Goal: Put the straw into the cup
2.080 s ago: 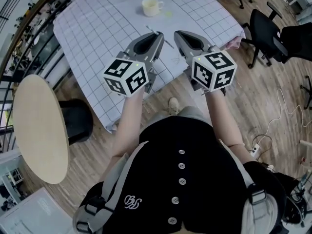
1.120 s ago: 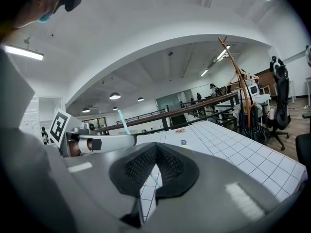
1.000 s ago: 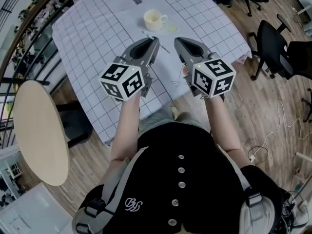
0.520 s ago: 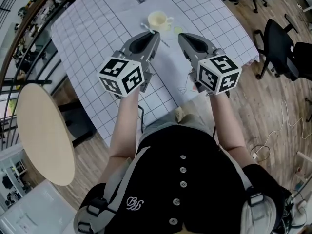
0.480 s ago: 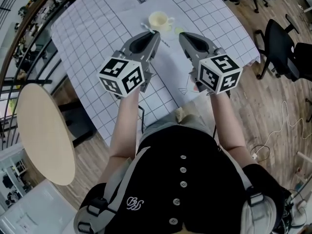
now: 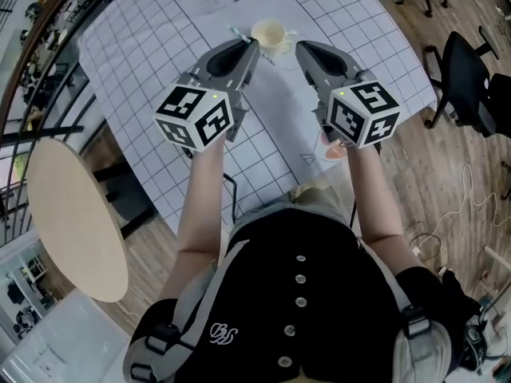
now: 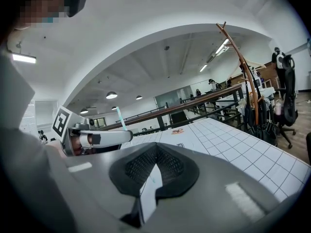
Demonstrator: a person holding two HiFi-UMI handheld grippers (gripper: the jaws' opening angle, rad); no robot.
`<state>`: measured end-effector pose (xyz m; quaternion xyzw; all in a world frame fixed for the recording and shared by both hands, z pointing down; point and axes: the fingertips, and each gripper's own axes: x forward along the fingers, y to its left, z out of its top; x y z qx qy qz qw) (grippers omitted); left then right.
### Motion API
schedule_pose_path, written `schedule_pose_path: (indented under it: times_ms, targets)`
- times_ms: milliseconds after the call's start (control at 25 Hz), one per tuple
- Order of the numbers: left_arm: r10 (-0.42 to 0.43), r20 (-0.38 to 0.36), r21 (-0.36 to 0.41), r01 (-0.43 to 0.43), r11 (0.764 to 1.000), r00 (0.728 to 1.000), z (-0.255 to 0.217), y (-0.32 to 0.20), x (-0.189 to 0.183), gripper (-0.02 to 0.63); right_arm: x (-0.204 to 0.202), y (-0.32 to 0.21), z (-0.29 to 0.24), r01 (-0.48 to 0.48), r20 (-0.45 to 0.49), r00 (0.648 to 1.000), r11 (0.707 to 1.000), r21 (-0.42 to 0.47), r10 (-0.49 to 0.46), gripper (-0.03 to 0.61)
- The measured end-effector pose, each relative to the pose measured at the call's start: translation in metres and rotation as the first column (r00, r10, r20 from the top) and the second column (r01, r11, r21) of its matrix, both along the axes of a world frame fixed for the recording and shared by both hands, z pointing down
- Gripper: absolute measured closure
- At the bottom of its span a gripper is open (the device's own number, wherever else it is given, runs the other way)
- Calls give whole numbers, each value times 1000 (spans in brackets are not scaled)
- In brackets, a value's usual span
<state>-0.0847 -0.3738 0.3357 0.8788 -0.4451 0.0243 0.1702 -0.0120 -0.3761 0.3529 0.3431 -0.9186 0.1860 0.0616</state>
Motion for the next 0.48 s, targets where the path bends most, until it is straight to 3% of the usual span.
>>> schedule_pose_path:
  times_ms: [480]
  targets:
    - [31,-5,-22,-31,999,1000,24,-40,-8,594,-19,-26,33,-7,-11,1000,999,-51,6,578]
